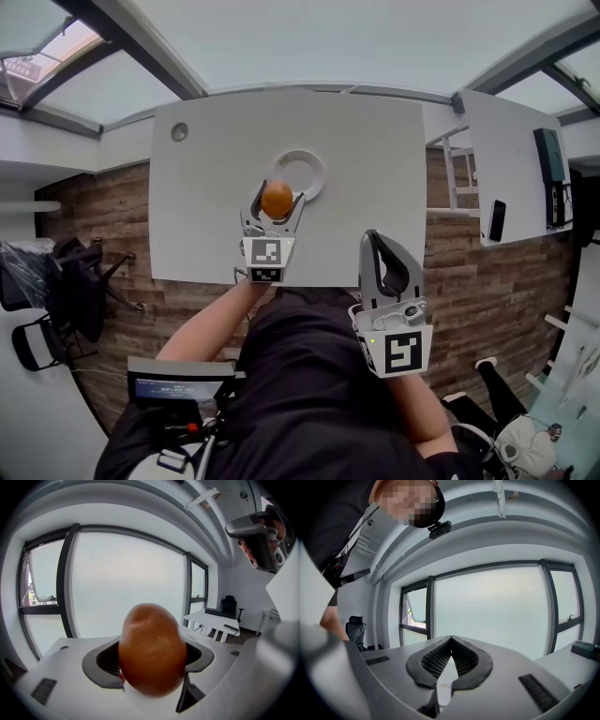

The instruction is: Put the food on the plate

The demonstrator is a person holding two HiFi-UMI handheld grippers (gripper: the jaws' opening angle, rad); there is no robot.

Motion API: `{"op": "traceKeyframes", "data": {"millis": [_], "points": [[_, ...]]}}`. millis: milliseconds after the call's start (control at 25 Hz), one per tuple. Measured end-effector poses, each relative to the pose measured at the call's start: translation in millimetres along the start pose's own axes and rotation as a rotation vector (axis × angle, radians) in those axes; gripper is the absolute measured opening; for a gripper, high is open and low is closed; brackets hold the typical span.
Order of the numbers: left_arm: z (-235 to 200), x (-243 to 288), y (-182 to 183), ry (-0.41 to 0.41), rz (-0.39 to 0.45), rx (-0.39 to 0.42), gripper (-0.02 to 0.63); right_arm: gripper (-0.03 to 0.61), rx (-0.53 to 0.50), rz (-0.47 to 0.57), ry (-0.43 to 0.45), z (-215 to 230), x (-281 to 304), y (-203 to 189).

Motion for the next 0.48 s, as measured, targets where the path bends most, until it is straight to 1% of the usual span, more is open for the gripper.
{"op": "traceKeyframes", "data": {"millis": [200, 360, 480], "points": [[-4, 15, -10, -0.001, -0.04, -0.019, 0.343, 0.006, -0.005, -0.013, -0.008, -3, -2, -4], [-11, 29, -21, 0.001, -0.06, 0.005, 0.342, 0.006, -0.005, -0.016, -0.012, -5, 2, -8], [-13, 37, -32, 0.007, -0.09, -0.004, 0.342, 0.006, -0.014, -0.005, -0.011, -5, 5, -9]]}}
Point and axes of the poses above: the fingertips, and each gripper's own axes: x forward along the fingers, z to its right, y out of its top, the point moved 6 cm from there along -x, backward along the fingers, and after that the axes turned 2 degrees about y, right-handed, at the moved point
